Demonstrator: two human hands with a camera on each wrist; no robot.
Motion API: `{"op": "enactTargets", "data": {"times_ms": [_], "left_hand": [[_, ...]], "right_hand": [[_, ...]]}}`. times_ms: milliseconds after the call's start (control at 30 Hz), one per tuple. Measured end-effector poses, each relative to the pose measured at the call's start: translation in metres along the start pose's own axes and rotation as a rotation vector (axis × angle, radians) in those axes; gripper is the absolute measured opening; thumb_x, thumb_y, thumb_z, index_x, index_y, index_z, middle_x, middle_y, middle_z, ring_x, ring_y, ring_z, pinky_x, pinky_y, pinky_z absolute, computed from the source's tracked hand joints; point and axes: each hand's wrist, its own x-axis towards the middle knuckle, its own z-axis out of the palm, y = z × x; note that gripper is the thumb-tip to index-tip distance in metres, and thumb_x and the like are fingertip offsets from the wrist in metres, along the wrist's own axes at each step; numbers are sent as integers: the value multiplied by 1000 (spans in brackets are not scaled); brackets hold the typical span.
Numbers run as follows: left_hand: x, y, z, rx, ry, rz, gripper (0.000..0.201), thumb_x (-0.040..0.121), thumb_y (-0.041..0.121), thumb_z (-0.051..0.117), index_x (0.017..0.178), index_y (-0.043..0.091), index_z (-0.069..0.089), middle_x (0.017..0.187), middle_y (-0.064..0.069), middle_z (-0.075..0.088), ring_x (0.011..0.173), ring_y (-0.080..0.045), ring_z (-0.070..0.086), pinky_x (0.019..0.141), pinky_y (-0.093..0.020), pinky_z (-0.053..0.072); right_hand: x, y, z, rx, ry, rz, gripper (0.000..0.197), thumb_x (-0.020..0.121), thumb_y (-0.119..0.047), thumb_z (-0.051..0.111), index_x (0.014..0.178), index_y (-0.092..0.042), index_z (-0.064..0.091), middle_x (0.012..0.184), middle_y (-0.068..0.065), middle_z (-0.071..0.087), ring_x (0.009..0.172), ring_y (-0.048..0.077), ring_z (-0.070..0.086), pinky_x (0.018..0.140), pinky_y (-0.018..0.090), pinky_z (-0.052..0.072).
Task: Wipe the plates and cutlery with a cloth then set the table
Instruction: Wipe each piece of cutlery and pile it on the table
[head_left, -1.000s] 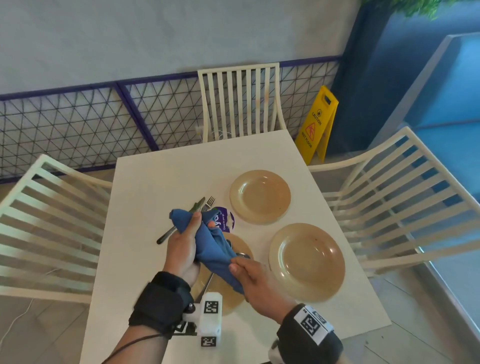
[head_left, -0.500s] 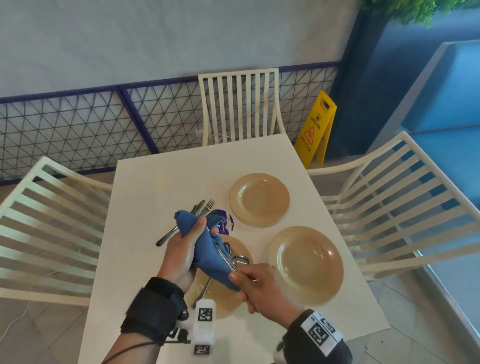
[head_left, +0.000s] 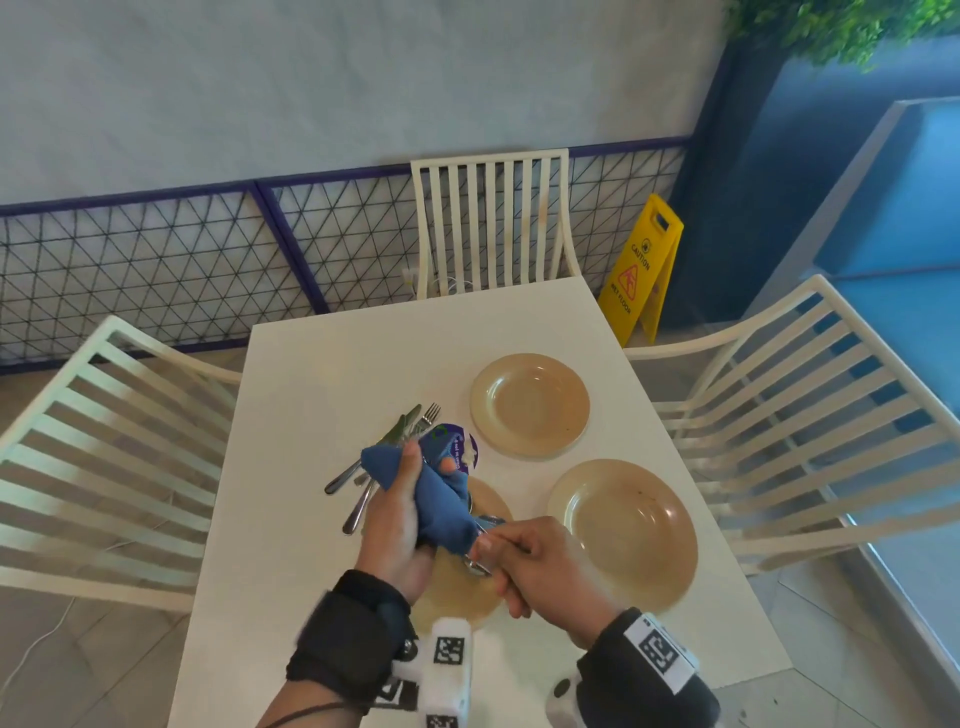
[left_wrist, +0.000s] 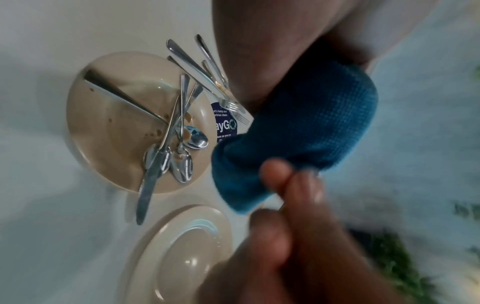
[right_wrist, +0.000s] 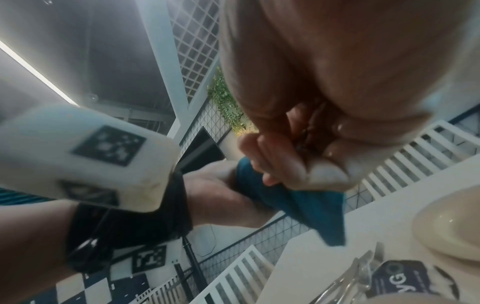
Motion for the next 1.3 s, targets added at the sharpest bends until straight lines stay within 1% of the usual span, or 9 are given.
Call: {"op": "enactTargets", "data": {"times_ms": [133, 267, 333, 433, 567, 733, 900, 1033, 1300], "left_hand": [[-7, -18, -5, 317, 12, 132, 48, 99, 44, 58, 109, -2, 67, 103, -28, 72, 91, -46, 71, 75, -48, 58], [-15, -8, -15, 657, -18, 323, 28, 99, 38, 60, 93, 13, 72, 83, -10, 79, 80, -23, 76, 79, -39, 59], [-17, -5, -21, 770, -87, 347, 33, 92, 45, 63, 93, 13, 71, 78, -7, 77, 75, -18, 74, 73, -34, 58], [-15, -3, -24, 926, -176, 340, 35, 88, 49, 63, 90, 15, 69, 73, -6, 76, 67, -18, 73, 64, -32, 58], [-22, -8, -24, 1002, -202, 310, 37, 96, 40, 60, 86, 4, 65, 60, -3, 68, 54, -12, 65, 54, -22, 51], [-22, -6, -77, 1045, -215, 176, 28, 99, 33, 62, 84, 9, 65, 68, -7, 70, 61, -16, 66, 66, -34, 56], [-3, 28, -91, 1080, -86, 377, 30, 99, 30, 62, 69, 30, 61, 62, 14, 69, 57, 2, 62, 60, -14, 48], [1, 19, -99, 1098, -156, 208, 33, 91, 52, 64, 82, 20, 65, 74, -7, 73, 64, -15, 70, 69, -40, 59], [37, 40, -133, 1048, -48, 165, 35, 99, 25, 64, 85, -7, 61, 64, -14, 63, 49, -9, 62, 55, -23, 52]], "right_hand": [[11, -2, 15, -3, -45, -2, 41, 99, -7, 51, 60, -17, 58, 50, -5, 58, 40, 9, 56, 47, 26, 50], [21, 7, -8, -245, 7, -52, 28, 95, -26, 60, 70, -17, 70, 62, 0, 64, 57, 9, 57, 64, 38, 55], [30, 5, -21, -109, 147, -88, 24, 95, -33, 60, 83, -18, 74, 76, 5, 71, 66, 13, 62, 71, 44, 57], [46, -15, -13, 103, 83, -121, 19, 97, -35, 61, 96, -22, 75, 90, -1, 73, 79, 8, 64, 76, 33, 57], [62, -23, 11, 332, 57, -93, 16, 96, -18, 64, 89, -10, 75, 72, -5, 69, 67, 6, 60, 60, 19, 48], [96, -19, 15, 634, 126, 77, 13, 90, -18, 69, 89, -9, 77, 83, 2, 69, 67, 10, 46, 56, 23, 37], [109, -19, 64, 544, 56, 131, 13, 89, -17, 72, 79, -10, 79, 62, 2, 62, 53, 11, 46, 55, 26, 37], [132, -8, 30, 606, 173, 107, 15, 90, -19, 70, 86, -8, 78, 82, 10, 62, 61, 11, 48, 57, 26, 39], [160, 4, 84, 613, 124, 242, 22, 94, -16, 67, 97, 5, 72, 71, 8, 59, 58, 12, 51, 55, 24, 42]]}}
